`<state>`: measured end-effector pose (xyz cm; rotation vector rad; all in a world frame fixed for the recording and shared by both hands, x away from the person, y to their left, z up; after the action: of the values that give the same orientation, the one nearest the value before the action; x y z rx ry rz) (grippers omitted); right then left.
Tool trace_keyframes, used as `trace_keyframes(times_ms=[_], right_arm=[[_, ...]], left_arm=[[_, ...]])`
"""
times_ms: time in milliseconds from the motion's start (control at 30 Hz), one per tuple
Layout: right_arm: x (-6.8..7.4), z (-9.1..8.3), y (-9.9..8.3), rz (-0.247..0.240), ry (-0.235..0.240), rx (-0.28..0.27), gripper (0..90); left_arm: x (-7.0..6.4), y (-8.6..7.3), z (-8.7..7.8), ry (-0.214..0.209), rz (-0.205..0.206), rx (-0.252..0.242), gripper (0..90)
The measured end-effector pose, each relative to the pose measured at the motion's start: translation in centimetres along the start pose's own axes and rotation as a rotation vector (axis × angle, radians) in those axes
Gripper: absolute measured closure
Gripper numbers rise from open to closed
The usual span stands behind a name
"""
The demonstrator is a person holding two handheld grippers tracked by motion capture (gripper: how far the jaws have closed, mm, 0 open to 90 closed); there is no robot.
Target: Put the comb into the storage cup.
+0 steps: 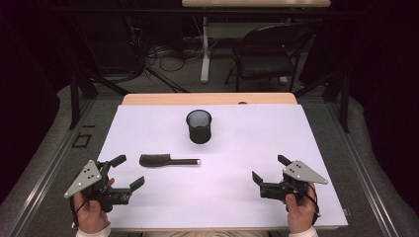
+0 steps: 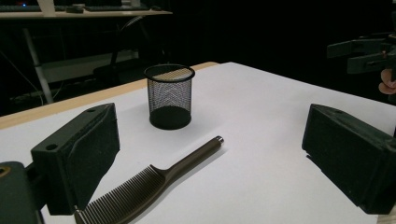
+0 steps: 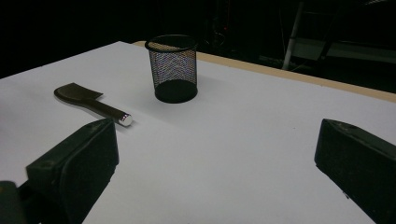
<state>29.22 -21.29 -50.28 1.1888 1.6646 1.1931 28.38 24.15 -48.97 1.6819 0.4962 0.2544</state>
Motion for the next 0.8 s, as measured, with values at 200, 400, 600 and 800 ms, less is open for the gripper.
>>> trace_keyframes(times_ms=[200,400,600,800], right_arm=[[0.1,0.1,-0.4,-0.008,0.012,0.017,0.0],[-0.1,0.3,-0.5,0.005,0.008,0.025,0.0],[0.0,0.5,-0.6,0.010,0.008,0.032,0.0],[0.2,0.7,-0.8,-0.021,0.006,0.045,0.0]], left_arm=[[0.2,-0.1,0.4,-0.005,-0.017,-0.005,4.0],[0.5,-0.3,0.8,0.011,-0.044,0.017,0.0],[0.5,-0.5,1.0,0.013,-0.080,0.022,0.2],[0.3,-0.8,1.7,0.018,-0.072,0.083,0.3]])
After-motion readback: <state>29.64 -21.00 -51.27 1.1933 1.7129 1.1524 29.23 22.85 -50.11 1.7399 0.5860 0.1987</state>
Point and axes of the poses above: each handheld gripper's, and its own axes: z roughly forward along the jaws, y roughly out of its top, x roughly to its left, the point moved 4 cm from there along z, roughly forward along the jaws, and after that the axes turned 15 degrees about -y, right-handed, at the moved point
